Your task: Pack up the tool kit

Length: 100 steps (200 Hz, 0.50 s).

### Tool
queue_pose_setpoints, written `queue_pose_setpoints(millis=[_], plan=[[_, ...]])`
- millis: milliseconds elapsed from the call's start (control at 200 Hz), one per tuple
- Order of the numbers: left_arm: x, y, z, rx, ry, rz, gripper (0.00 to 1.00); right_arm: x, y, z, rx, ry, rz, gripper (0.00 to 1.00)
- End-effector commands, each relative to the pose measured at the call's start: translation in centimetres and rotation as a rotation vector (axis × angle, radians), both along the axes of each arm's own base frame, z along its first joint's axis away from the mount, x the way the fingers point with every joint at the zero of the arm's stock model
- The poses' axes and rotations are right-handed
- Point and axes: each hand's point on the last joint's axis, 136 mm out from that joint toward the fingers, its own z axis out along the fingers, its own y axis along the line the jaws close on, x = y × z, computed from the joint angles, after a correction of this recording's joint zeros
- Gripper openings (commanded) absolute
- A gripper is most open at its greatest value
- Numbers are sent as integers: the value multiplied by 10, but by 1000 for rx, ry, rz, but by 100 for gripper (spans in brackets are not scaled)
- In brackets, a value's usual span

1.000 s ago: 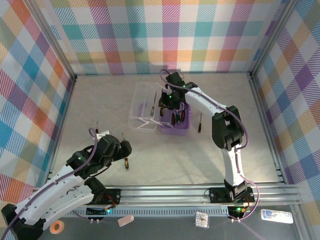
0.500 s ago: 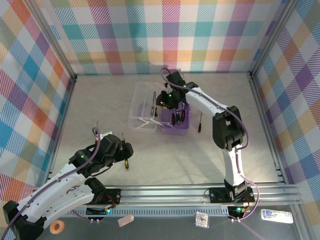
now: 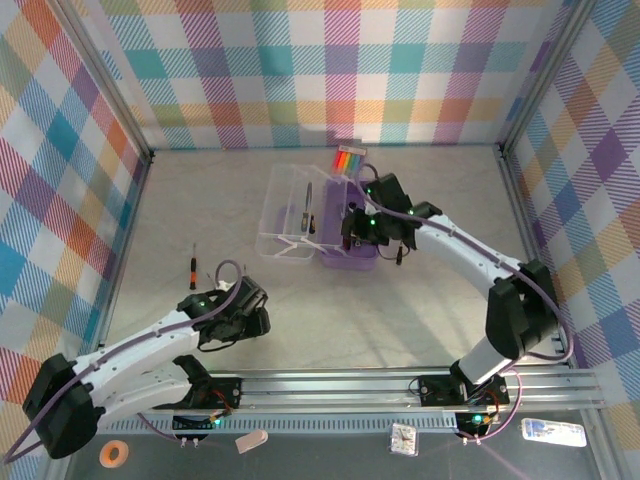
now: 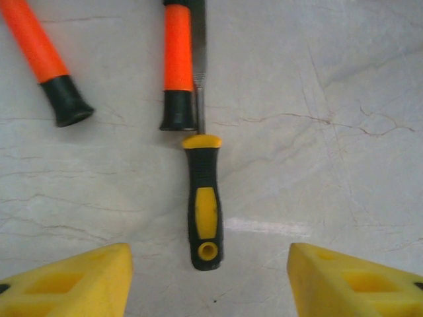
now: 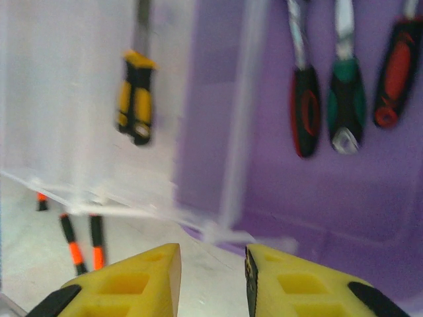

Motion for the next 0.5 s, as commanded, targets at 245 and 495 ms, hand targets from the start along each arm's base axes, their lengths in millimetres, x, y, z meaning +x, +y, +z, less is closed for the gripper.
queue_pose_setpoints(millis=[245,495], plan=[[5,-5,-27,47,25,5,46,-38,-34,-26,-60,16,-38,33],[8,-9,-29,66,33,-34,43,-50,-52,-21,-79,-27,-74,34]])
